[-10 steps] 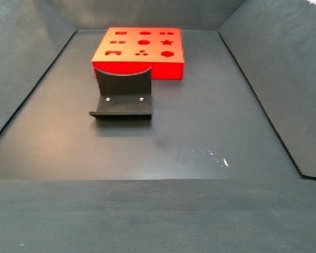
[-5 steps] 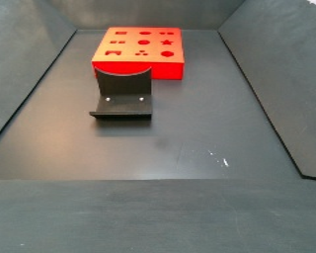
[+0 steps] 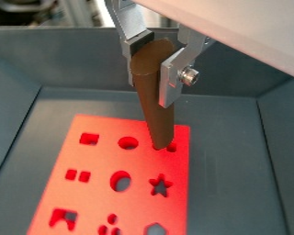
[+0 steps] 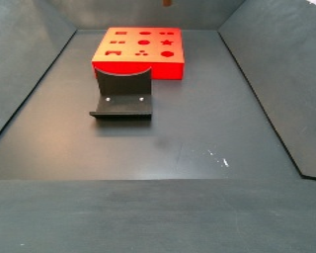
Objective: Insert the oval object.
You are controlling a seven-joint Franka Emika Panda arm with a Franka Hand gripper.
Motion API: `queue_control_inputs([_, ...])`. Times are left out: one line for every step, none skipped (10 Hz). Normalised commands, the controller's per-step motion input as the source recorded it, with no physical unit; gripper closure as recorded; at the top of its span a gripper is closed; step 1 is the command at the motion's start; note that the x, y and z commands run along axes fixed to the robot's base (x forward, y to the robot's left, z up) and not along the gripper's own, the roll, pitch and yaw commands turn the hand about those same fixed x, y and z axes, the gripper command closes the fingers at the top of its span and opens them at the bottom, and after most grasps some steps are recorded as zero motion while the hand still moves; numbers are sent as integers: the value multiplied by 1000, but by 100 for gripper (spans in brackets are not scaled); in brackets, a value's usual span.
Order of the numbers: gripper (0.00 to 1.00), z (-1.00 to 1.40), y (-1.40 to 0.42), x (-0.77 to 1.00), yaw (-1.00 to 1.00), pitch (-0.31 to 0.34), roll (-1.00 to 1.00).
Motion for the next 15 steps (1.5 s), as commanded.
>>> queue_control_inputs([100,214,29,60,-826,-104,-319])
queue_control_inputs([100,289,120,120,-771,-233,-209])
queue_control_inputs([100,143,0,106,-800,-264,-46])
queue_control_inputs([100,0,-17,86,-914,-164,79])
queue_control_inputs([100,-171,-31,54,-963,-66,166])
queue_control_inputs([100,-266,0,0,-977,-33,201])
queue_control_inputs([100,-329,0,0,-966,0,230])
queue_control_inputs([100,-309,0,-26,-969,0,230])
queue_control_inputs([100,-226,-14,-94,-971,40,201])
queue_control_inputs([100,-171,-6,-89,-1000,34,134])
queue_control_inputs([100,0,-34,0,-986,33,-7])
queue_control_inputs([100,0,0,0,-883,-49,-189])
queue_control_inputs([100,0,0,0,-774,-161,-294])
queue_control_inputs([100,0,0,0,-737,-233,-324])
queue_control_inputs([100,0,0,0,-703,-281,-417])
